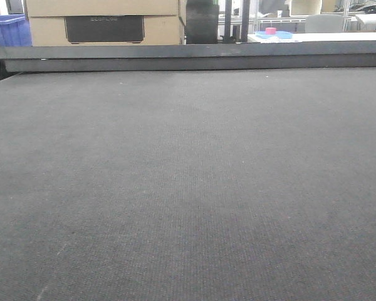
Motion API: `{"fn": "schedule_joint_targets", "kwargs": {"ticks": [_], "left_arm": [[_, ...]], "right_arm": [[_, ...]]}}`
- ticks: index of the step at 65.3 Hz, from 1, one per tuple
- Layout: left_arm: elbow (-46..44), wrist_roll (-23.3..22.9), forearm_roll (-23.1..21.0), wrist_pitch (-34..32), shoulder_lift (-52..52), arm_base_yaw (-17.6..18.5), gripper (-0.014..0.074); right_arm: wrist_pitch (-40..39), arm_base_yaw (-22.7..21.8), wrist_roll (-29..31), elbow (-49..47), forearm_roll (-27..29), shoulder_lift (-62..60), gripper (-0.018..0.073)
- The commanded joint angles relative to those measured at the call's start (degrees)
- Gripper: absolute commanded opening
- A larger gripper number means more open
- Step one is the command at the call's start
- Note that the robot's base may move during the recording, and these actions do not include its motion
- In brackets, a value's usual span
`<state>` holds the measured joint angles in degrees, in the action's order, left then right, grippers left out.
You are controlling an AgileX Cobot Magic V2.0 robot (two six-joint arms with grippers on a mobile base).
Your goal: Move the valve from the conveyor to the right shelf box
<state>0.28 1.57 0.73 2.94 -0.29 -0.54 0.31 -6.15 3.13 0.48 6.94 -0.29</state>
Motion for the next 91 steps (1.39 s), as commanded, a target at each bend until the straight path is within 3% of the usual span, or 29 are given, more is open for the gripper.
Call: {"fn": "schedule_joint_targets", "kwargs": {"ticks": [1, 63, 77, 81, 91], "left_arm": [[-0.3, -0.3, -0.2, -0.8, 0.3, 0.2, -0.0111], [-0.3, -0.3, -0.2, -0.9, 0.3, 0.2, -0.0111], [-0.3, -0.3, -0.7, -0.8, 0.3, 0.2, -0.0111], [-1.9, -0.3, -0.7, 0.7, 0.3, 0.2, -0.0111], [-11.1, -0.3, -0.7, 12.8, 0.3, 0.2, -0.0111]], "right_arm": [[-0.8, 0.0, 0.1, -0.5, -0.1, 0.3, -0.0163], [-0.9, 0.0, 0.1, -0.5, -0.1, 0.3, -0.0163], [-5.8, 0.0, 0.1, -0.5, -0.1, 0.3, -0.0163], [-3.1, 0.0, 0.1, -1.8, -0.1, 0.3, -0.0163], [9.1, 0.0, 0.1, -10.4, -0.1, 0.3, -0.0163]]}}
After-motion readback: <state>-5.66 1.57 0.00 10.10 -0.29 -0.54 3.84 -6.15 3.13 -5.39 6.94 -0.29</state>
